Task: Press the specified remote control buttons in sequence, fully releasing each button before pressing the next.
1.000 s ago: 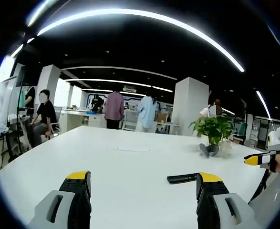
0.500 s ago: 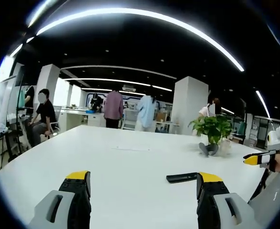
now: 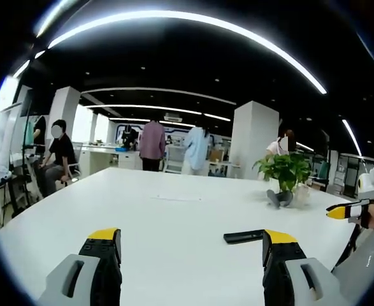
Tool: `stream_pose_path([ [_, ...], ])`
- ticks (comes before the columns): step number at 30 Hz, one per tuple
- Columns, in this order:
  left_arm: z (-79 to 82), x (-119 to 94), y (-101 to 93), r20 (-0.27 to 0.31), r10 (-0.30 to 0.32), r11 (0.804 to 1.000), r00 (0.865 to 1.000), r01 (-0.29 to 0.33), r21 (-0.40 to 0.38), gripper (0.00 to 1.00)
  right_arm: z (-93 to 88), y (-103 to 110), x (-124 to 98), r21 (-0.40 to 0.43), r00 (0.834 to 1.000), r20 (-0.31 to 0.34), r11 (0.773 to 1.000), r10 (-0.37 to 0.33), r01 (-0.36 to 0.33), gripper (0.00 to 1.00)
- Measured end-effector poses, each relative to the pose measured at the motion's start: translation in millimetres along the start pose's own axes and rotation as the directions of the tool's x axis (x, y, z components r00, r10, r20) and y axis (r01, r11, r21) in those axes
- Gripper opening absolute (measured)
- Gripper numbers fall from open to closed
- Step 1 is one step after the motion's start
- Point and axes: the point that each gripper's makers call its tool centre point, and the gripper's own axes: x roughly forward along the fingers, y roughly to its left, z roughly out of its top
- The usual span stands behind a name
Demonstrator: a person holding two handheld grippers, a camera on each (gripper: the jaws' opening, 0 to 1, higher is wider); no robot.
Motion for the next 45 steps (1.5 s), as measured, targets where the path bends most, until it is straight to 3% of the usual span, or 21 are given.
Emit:
stream_pose_path([
  [12,4.0,-3,10.9,0.022,0.059,0.998,0.998,-0.059,-0.015,0.95,1.3,-17,-5,0.044,0.997,0.021,0.997,-0.068,0.067,0.91],
  [17,2.4,-2,7.6,0.011,0.051,0.999,0.999,-0.051,0.002,0.95,1.3,-19,-6,0.06,0.997,0.025,0.996,-0.073,0.071,0.91],
  [23,-2.1,3,1.5,-0.007,-0.015,1.0,1.0,0.015,-0.002,0.96,4.8,-10,-3,0.044,0.999,0.025,0.998,-0.04,0.039,0.91],
  [27,-5.5,7,-16.1,-0.072,-0.112,0.991,0.991,0.106,-0.084,0.96,5.1,1,1,0.002,1.0,0.001,1.0,0.001,-0.001,0.91],
  [28,-5.4,8,-20.4,-0.087,-0.135,0.989,0.987,0.129,-0.075,0.97,3.9,5,1,-0.021,1.0,-0.015,1.0,0.013,-0.014,0.9],
  [30,-8.5,12,-30.2,-0.156,-0.176,0.984,0.972,0.179,0.002,0.97,1.9,7,1,-0.054,0.999,-0.041,0.998,0.009,-0.011,0.89],
  [32,-13.4,21,-41.0,-0.234,-0.23,0.966,0.945,0.25,0.06,0.97,1.9,10,0,-0.07,0.999,-0.051,0.997,0.007,-0.01,0.85],
  [33,-17.2,26,-50.5,-0.284,-0.272,0.953,0.92,0.298,0.052,0.97,2.1,11,0,-0.069,0.999,-0.052,0.998,0.007,-0.01,0.84],
  [37,-17.9,49,-68.1,-0.333,-0.347,0.919,0.877,0.388,0.064,0.92,4.0,18,-5,-0.02,0.999,-0.042,0.999,0.03,-0.031,0.84],
  [41,-24.0,71,-82.7,-0.405,-0.403,0.863,0.821,0.488,0.129,0.91,2.3,22,-10,-0.044,0.998,-0.056,0.999,0.029,-0.032,0.82],
  [42,-27.5,77,-87.9,-0.437,-0.422,0.841,0.795,0.523,0.139,0.91,1.9,22,-11,-0.049,0.998,-0.06,0.998,0.028,-0.031,0.82],
  [45,-33.4,93,-96.8,-0.489,-0.454,0.806,0.744,0.577,0.129,0.92,0.9,23,-16,-0.067,0.997,-0.073,0.997,0.028,-0.033,0.79],
])
